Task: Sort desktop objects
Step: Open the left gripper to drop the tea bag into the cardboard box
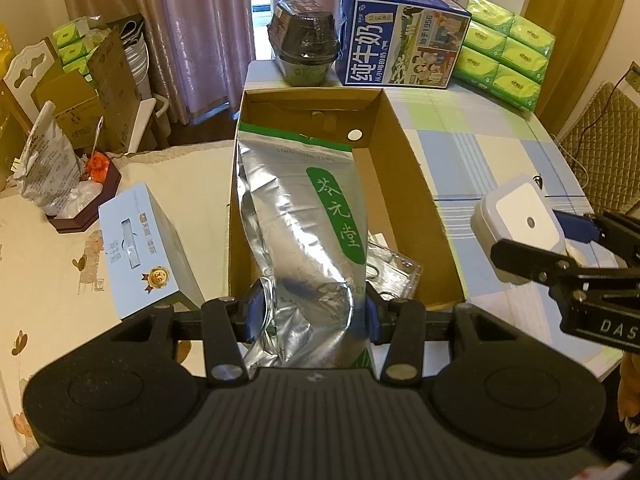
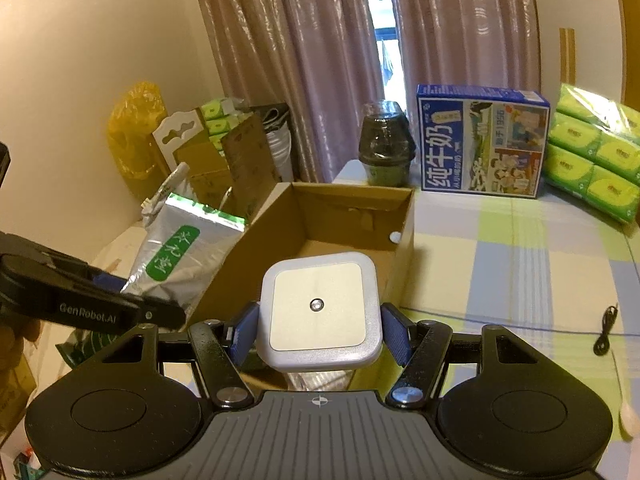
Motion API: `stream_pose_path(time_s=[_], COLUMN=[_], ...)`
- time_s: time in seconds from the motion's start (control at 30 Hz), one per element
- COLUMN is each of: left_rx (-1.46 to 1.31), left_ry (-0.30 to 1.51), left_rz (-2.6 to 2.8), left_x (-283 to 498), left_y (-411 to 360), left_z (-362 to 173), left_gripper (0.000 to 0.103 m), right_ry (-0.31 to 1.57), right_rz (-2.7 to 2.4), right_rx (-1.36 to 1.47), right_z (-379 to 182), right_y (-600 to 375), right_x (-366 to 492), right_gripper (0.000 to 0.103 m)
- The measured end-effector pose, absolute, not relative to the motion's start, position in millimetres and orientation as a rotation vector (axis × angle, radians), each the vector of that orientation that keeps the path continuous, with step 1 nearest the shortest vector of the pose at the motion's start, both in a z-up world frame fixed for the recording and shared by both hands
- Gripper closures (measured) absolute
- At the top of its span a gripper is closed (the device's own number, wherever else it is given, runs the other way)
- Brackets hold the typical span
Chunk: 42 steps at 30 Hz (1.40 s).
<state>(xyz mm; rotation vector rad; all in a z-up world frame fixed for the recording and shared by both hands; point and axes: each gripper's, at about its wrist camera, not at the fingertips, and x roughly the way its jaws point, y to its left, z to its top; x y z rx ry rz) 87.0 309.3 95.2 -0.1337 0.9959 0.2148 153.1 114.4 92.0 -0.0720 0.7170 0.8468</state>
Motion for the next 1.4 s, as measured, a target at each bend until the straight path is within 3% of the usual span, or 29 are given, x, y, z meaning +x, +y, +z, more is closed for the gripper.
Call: stream_pose_path(time_s=[0.87, 0.97, 1.07, 1.4], left_rx=[-0.138, -0.126, -0.154, -0.143], left_ry=[1.027, 1.023, 0.998, 0.995], left_rz=[0.206, 0.216, 0.254, 0.251], left_x=[179, 190, 196, 185], left_y=[346, 348, 355, 354], left_z=[56, 45, 39, 41], left_gripper=[0.06, 0.056, 0.041, 0.041], right_ry=[0.772, 0.78, 0.787, 0.801], right_rz=[0.814, 0.809, 0.808, 0.816], right_rx=[-0.045, -0.044, -0.04, -0.045], right_z=[59, 54, 50, 48], right_y=[160, 160, 160, 165], right_x=[239, 246, 249, 240], right_gripper=[0.041, 0.041, 0.041, 0.041])
